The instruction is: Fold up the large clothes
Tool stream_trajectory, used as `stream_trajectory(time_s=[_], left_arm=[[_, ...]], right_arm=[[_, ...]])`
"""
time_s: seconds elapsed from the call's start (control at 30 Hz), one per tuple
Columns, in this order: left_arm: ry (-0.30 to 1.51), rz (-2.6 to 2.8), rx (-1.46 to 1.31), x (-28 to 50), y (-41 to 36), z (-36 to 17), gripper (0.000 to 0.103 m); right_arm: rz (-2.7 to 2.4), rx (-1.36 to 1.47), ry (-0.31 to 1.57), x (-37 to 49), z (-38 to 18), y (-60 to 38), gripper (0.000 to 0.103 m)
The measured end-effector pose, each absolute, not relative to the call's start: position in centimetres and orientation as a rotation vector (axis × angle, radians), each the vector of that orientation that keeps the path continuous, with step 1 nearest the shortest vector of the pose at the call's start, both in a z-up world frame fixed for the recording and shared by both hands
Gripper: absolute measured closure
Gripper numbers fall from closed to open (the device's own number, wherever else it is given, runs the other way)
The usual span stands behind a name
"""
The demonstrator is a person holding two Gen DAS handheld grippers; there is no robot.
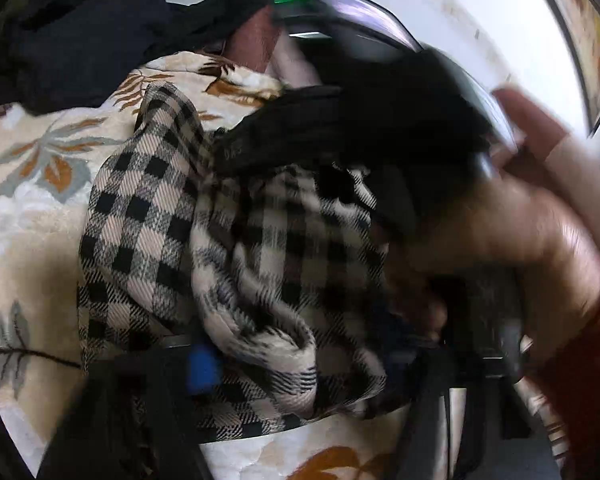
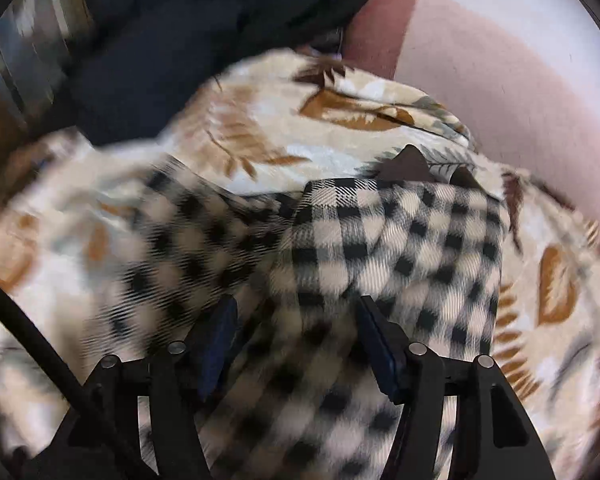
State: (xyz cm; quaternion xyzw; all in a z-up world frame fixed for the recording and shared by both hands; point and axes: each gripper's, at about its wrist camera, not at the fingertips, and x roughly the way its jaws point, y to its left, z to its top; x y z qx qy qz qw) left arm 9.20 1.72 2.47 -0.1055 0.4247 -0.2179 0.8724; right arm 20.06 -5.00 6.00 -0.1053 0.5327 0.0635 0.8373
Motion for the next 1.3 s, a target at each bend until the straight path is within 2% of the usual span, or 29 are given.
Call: stream_trajectory(time_s=[0.03, 0.07, 0.13, 0.17, 0.27, 0.3, 0.37, 0.43, 0.63, 0.8, 0.9, 0.93, 0.97, 1.03, 1.2, 1.3], left_arm=[[0.892, -0.426, -0.175, 9.1, 1.2, 2.3, 0.093], [0.878, -0.427, -0.187, 8.8, 1.4, 2.5, 0.093], [0.859, -0.446, -0.242, 8.2, 2.3, 3.2, 0.094], [0.836, -0.478, -0.281, 7.7, 2.9, 4.2, 0.095], [0.736, -0.512, -0.295, 5.8, 4.0, 7.1, 0.095], [0.698, -0.504, -0.28, 5.0, 4.4, 7.9, 0.095], [0.655, -0.473, -0.266, 3.8, 5.6, 8.8, 0.095], [0.692, -0.438, -0.284, 3.8, 7.1, 8.1, 0.095], [0.929, -0.326, -0.416, 5.7, 11.7, 2.9, 0.095], [0.96, -0.32, -0.413, 5.2, 12.1, 2.2, 0.093], [0.941, -0.36, -0.412, 4.9, 11.8, 3.0, 0.09], [0.935, -0.368, -0.416, 5.1, 11.4, 3.4, 0.087], [0.921, -0.383, -0.42, 4.9, 11.7, 3.9, 0.085], [0.895, -0.397, -0.44, 5.0, 12.4, 5.3, 0.077], [0.86, -0.364, -0.5, 6.0, 14.1, 6.1, 0.065], [0.81, -0.287, -0.511, 6.8, 15.3, 6.6, 0.065]], right_arm=[[0.096, -0.281, 1.145, 20.5, 5.2, -4.6, 0.075], [0.082, -0.296, 1.157, 20.6, 4.7, -4.8, 0.087], [0.082, -0.246, 1.144, 20.5, 5.4, -5.8, 0.096], [0.083, -0.216, 1.114, 20.0, 6.4, -6.5, 0.096], [0.087, -0.123, 0.998, 18.4, 10.4, -8.2, 0.096], [0.113, -0.077, 0.923, 17.3, 13.3, -8.2, 0.096], [0.135, -0.052, 0.89, 16.9, 14.7, -7.8, 0.096], [0.181, -0.028, 0.878, 17.2, 15.5, -6.3, 0.096], [0.259, -0.047, 1.021, 20.2, 9.6, -0.1, 0.096], [0.29, 0.024, 1.136, 21.6, 4.9, 0.6, 0.084], [0.327, 0.098, 1.167, 21.9, 6.2, -0.9, 0.079], [0.344, 0.139, 1.15, 21.6, 7.1, -1.8, 0.073], [0.358, 0.177, 1.116, 21.2, 8.4, -2.8, 0.063], [0.36, 0.216, 1.04, 19.8, 11.0, -5.3, 0.056], [0.26, 0.231, 0.937, 15.9, 13.7, -12.2, 0.053], [0.176, 0.235, 0.949, 14.6, 12.2, -16.1, 0.05]])
